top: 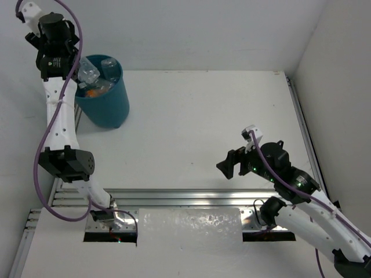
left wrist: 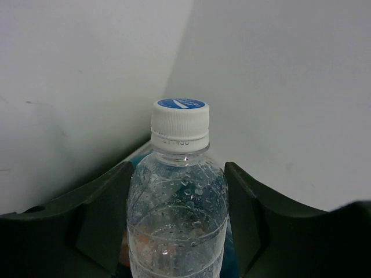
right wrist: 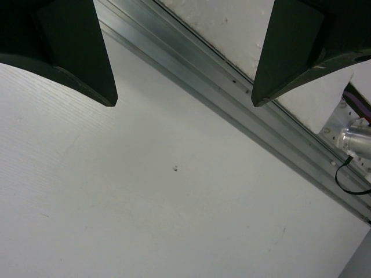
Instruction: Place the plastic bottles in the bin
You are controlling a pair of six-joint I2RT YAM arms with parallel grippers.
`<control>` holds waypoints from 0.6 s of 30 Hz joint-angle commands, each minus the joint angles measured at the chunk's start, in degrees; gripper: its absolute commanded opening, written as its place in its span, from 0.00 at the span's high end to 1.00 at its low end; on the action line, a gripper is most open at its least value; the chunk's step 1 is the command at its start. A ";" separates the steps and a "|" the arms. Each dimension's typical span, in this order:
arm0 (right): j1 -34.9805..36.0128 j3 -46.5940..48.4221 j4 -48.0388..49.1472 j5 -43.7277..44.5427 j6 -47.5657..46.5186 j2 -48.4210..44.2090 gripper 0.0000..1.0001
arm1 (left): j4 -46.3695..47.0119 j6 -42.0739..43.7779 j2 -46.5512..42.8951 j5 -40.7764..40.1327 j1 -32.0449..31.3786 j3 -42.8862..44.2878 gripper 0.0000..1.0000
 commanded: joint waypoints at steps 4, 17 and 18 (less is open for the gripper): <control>-0.18 3.53 -0.74 1.56 -2.03 -2.70 0.01 | 13.38 -0.75 2.82 -2.78 1.96 -3.58 1.00; -0.18 0.71 5.14 1.83 -1.42 1.32 0.01 | 11.88 -4.09 0.20 1.43 1.96 -15.60 0.20; -0.18 0.54 5.50 0.52 -1.24 1.94 0.01 | 12.93 -4.00 -1.03 1.79 1.96 -17.63 0.15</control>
